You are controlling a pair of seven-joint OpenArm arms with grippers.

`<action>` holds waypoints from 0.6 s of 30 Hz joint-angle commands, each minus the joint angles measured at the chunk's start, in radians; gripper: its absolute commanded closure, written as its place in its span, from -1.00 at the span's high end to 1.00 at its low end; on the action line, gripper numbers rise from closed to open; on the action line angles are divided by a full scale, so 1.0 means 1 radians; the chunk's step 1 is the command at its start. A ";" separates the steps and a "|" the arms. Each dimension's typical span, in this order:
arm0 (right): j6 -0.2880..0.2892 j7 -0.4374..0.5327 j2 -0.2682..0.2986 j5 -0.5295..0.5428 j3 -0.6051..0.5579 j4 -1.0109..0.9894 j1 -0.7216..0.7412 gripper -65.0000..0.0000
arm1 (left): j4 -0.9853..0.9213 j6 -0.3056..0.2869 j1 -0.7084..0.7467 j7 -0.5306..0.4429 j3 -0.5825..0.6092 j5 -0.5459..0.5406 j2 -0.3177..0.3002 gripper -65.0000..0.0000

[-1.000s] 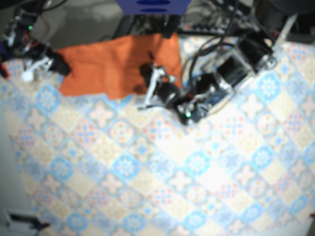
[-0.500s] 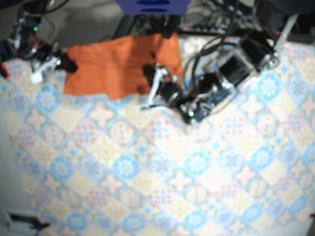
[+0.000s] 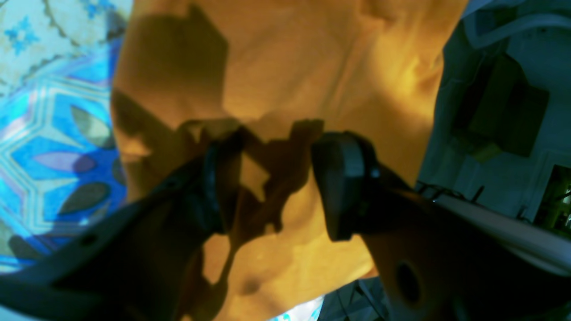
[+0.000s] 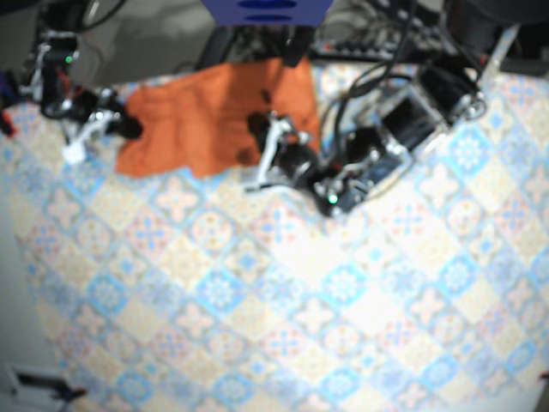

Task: Fold the T-shirt properly
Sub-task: 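Pull the lifted shirt end with the right gripper toward the left gripper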

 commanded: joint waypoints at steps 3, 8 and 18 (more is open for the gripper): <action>0.013 0.009 0.016 -0.004 0.005 0.077 0.003 -1.00 | 0.016 -0.002 -0.021 -0.009 -0.008 -0.014 -0.013 -0.12; 0.013 0.008 0.016 -0.004 0.009 0.152 -0.022 -1.00 | 0.016 -0.002 -0.021 -0.009 -0.008 -0.014 -0.016 -0.12; -0.041 0.006 0.016 -0.004 0.003 0.393 -0.117 -1.00 | 0.016 -0.002 -0.021 -0.008 -0.008 -0.014 -0.036 -0.12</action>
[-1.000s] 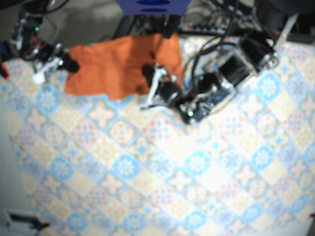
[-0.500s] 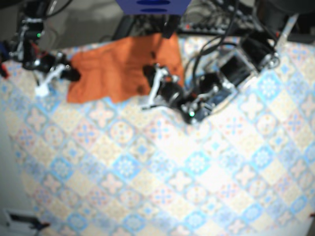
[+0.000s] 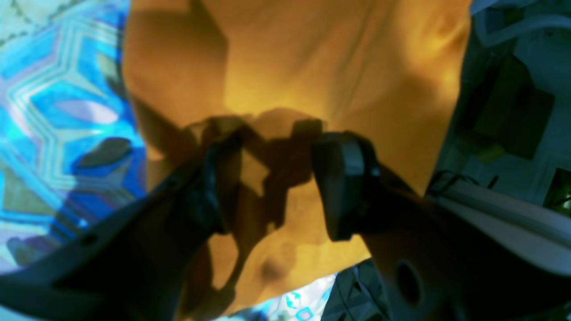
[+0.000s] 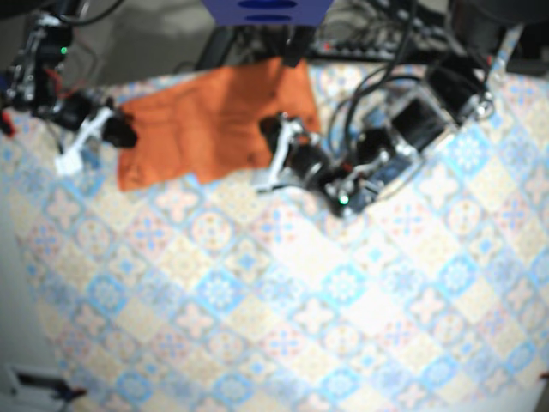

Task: Fold the T-shirt properly
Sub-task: 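Pull the lifted shirt end with the right gripper toward the left gripper, then fold the held shirt end over the bundle with the right gripper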

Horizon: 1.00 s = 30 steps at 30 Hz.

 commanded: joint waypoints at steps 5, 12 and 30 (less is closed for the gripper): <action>0.005 0.017 0.016 0.022 0.005 0.125 -0.038 -1.00 | 0.015 -0.002 -0.021 0.003 -0.006 -0.013 0.003 -0.12; 0.005 0.015 0.016 0.022 -0.029 0.206 -0.072 -1.00 | 0.012 0.002 0.031 0.004 0.002 -0.007 0.001 -0.12; 0.005 0.017 0.017 0.022 -0.212 0.257 -0.066 -1.00 | 0.008 0.005 0.123 -0.005 -0.004 0.136 -0.033 -0.12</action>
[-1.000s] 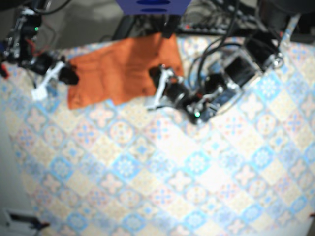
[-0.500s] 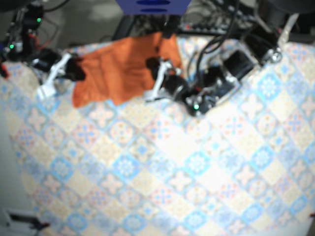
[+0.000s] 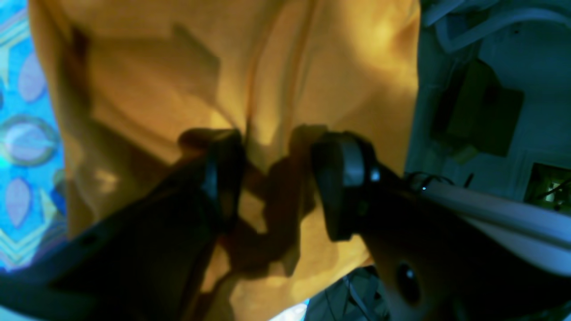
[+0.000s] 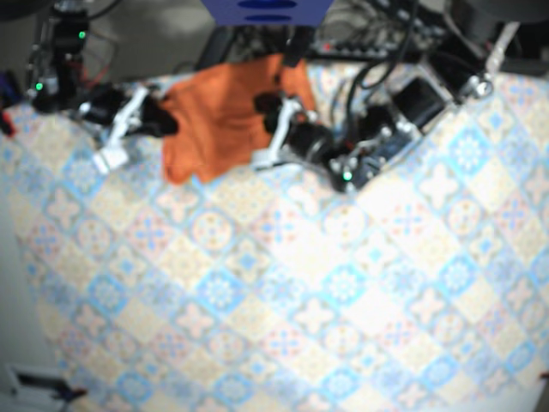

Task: Fold the T-shirt properly
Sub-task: 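Fold the held shirt end over the bundle with the right gripper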

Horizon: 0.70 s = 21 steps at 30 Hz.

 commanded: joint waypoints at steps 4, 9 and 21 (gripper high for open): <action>0.009 0.018 0.015 0.031 -0.056 0.054 0.004 -1.00 | -0.005 0.019 0.006 0.066 0.008 0.098 -0.016 -0.12; 0.009 0.018 0.015 0.031 -0.165 0.056 0.027 -1.00 | -0.005 0.019 0.000 0.065 0.007 0.104 -0.016 -0.12; -0.019 0.020 0.008 0.033 -0.369 0.057 0.101 -1.00 | -0.007 0.019 0.008 0.045 0.007 0.199 -0.010 -0.12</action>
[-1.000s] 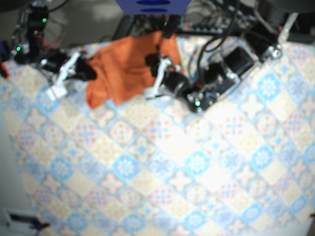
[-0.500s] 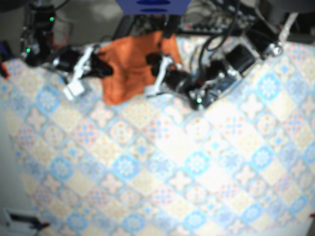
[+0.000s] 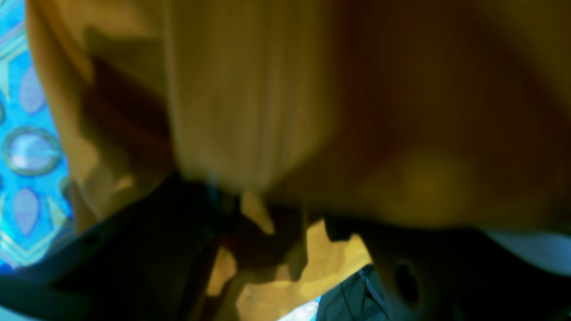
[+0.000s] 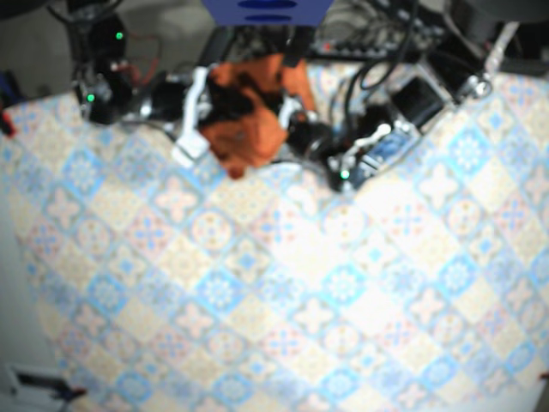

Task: Fold the T-shirt properly
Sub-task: 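Fold the held shirt end over the bundle with the right gripper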

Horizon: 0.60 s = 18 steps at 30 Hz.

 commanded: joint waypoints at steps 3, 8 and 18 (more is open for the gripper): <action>-0.001 0.020 0.011 0.025 0.008 0.014 0.009 -1.00 | -0.013 0.042 0.005 0.064 0.007 0.131 -0.019 -0.12; -0.003 0.021 0.009 0.025 0.007 0.008 0.029 -1.00 | -0.013 0.042 0.005 0.064 0.007 0.129 -0.019 -0.12; -0.003 0.023 0.009 0.025 0.008 0.007 0.029 -1.00 | -0.005 0.040 -0.002 0.063 -0.070 0.123 -0.022 -0.12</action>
